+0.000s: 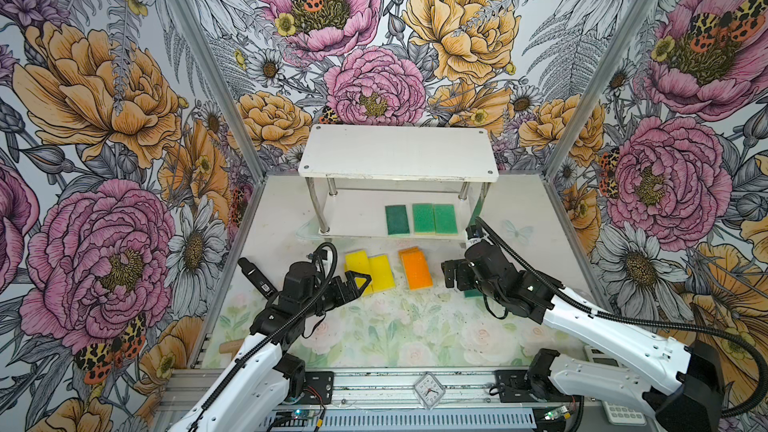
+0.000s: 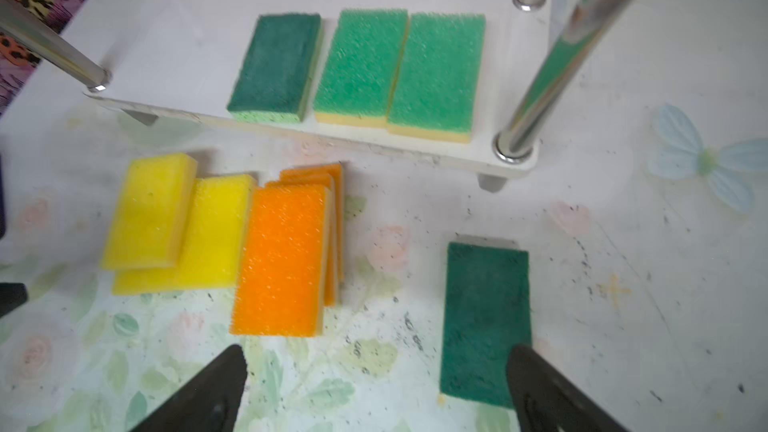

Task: Place and organize the cleaning sponges onto the shelf
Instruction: 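Withdraw the right gripper from the shelf over the second dark green pad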

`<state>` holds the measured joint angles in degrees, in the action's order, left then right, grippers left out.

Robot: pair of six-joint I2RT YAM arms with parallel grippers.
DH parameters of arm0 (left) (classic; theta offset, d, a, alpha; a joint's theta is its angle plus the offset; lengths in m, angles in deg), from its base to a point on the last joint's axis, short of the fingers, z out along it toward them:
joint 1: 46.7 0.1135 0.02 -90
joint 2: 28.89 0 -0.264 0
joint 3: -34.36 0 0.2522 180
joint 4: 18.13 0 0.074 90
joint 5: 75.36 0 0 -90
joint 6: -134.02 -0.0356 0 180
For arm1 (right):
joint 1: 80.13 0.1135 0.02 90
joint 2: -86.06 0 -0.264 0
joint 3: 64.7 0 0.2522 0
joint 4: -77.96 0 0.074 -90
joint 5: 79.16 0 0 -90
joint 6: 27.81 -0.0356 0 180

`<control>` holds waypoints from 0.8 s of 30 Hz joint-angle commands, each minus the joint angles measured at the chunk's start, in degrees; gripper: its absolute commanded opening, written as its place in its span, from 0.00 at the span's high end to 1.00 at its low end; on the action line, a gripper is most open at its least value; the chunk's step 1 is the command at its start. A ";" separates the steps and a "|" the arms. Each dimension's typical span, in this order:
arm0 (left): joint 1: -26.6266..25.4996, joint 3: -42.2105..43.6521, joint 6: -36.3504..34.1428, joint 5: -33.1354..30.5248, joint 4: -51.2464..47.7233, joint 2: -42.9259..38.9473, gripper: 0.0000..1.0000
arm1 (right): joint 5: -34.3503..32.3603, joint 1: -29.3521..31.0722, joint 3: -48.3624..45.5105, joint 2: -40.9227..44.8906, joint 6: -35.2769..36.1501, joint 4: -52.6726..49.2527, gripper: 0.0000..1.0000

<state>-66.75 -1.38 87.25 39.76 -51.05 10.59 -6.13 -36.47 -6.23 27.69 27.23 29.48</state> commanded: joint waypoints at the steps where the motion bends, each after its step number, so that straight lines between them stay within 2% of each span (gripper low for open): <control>1: 0.45 -2.21 0.62 -0.44 0.35 0.67 0.01 | 4.38 -4.01 -4.03 1.25 -4.31 -4.12 0.00; 8: 0.28 -1.52 1.73 -0.78 0.77 0.51 0.01 | 9.16 -10.71 -7.18 -3.61 -5.56 -4.04 0.00; 15: 0.27 -1.43 2.22 -0.87 0.79 0.07 0.01 | 7.49 -11.75 -6.56 -8.50 -4.33 -3.48 0.00; 24: 0.28 -1.15 2.30 -1.00 0.88 0.42 0.01 | 8.59 -12.63 -5.36 -14.52 -1.98 -0.58 0.00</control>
<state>-66.75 -1.82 89.13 39.72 -50.99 11.33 1.78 -48.71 -13.27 15.24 23.75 26.81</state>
